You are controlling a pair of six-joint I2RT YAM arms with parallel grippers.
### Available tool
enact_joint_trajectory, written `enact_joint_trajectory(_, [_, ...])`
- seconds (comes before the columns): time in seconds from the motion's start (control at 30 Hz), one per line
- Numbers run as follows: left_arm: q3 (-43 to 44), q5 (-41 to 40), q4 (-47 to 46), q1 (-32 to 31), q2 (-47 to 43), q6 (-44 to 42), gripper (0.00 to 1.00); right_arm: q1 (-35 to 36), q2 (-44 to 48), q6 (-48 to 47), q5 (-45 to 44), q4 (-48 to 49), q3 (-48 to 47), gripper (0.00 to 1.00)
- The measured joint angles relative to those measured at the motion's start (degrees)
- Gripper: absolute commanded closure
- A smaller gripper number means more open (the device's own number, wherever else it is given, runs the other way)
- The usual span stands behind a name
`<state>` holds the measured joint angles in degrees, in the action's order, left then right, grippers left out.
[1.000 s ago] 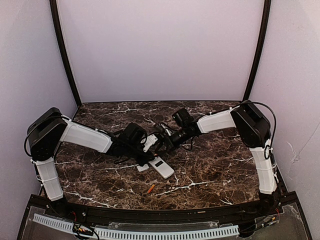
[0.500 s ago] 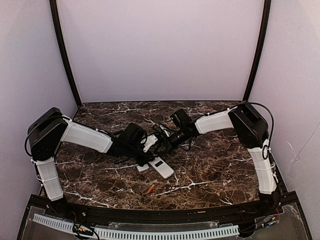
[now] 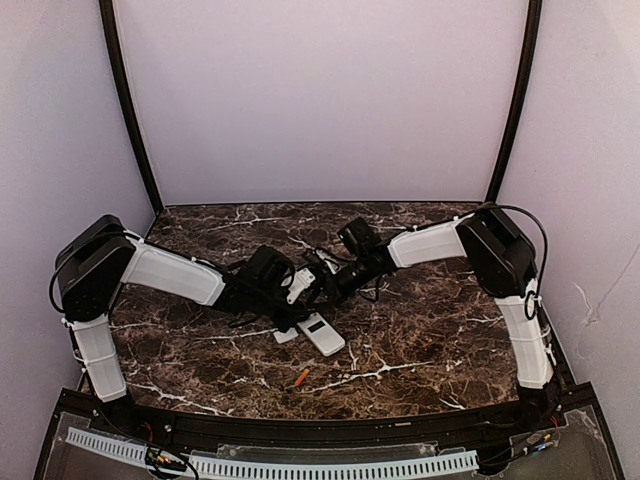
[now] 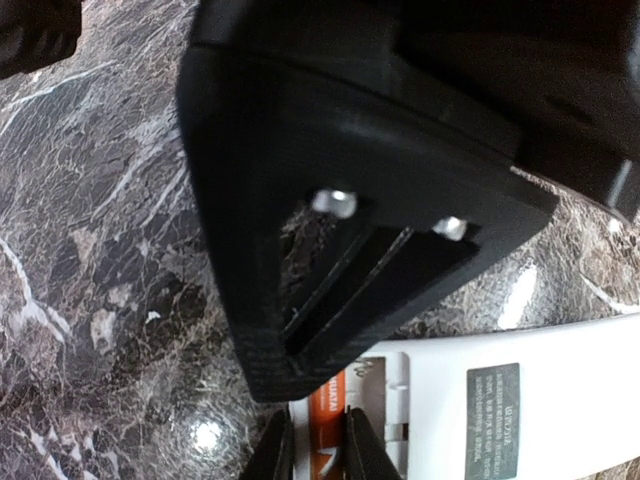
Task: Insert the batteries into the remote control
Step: Load the battery into the battery compartment.
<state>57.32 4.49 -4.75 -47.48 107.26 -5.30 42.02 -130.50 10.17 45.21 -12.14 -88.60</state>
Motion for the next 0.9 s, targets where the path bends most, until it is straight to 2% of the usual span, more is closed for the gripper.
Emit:
enact_joint_trajectory(0.27, [0.5, 0.3, 0.0, -0.2, 0.3, -0.1, 0.87, -0.6, 2.6, 1.3, -0.6, 0.2, 3.4, 0.74])
enact_joint_trajectory(0.37, [0.5, 0.3, 0.0, -0.2, 0.3, -0.1, 0.85, -1.2, 3.7, 2.0, 0.1, 0.3, 4.8, 0.65])
enact_joint_trajectory(0.57, [0.7, 0.4, 0.2, -0.2, 0.5, 0.0, 0.78, -2.4, 6.1, 2.8, 1.7, 1.6, 8.3, 0.63])
enact_joint_trajectory(0.7, [0.9, 0.6, 0.8, -0.2, 0.8, 0.2, 0.69, -3.2, 7.0, 2.9, 1.7, 2.6, 9.8, 0.61])
enact_joint_trajectory(0.9, [1.7, 1.0, 2.6, -0.2, 0.8, 1.2, 0.61, -4.7, 10.4, 3.3, 1.4, 4.0, 15.8, 0.52])
